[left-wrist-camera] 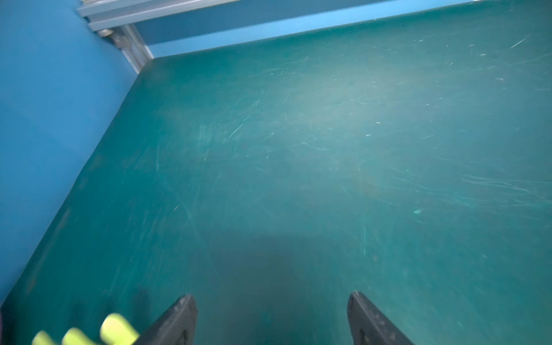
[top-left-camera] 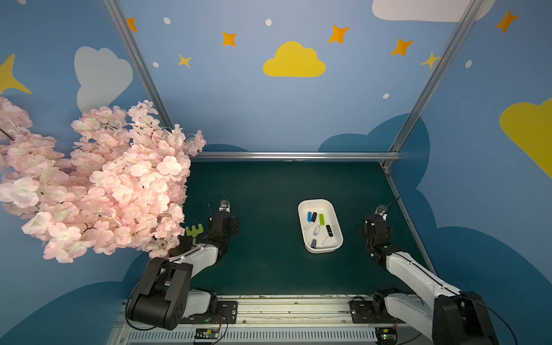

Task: Put the usb flash drive into the storage box
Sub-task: Reset both arms

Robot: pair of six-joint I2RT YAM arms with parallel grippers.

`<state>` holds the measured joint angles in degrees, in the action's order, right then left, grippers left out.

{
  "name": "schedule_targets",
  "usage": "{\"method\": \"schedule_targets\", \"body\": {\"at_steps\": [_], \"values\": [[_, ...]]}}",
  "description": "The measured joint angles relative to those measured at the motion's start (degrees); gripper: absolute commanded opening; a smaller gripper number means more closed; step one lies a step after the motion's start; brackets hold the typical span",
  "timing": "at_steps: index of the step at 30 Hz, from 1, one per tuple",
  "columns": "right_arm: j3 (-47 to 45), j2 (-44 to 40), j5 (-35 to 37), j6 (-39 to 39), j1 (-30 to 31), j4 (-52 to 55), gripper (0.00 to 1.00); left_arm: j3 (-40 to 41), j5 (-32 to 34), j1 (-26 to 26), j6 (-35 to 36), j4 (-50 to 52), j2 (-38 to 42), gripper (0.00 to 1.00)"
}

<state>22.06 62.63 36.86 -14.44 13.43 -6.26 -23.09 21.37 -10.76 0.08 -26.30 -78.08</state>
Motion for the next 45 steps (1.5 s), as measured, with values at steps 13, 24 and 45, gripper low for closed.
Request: {"method": "schedule_targets", "body": {"at_steps": [13, 24, 45], "values": [[-7.58, 17.94, -2.4, 11.04, -1.42, -39.78, 0.65, 3.02, -6.64, 4.87, 3.34, -19.74, -6.56, 0.89], [0.07, 24.72, -19.45, 13.77, -8.5, -38.03, 0.98, 1.68, -15.63, 10.62, 0.76, -21.84, -10.84, 1.0], [2.84, 22.84, -23.04, 13.4, -8.72, -30.71, 0.98, 1.44, -17.14, 10.6, 0.5, -21.7, -10.82, 1.0]]}}
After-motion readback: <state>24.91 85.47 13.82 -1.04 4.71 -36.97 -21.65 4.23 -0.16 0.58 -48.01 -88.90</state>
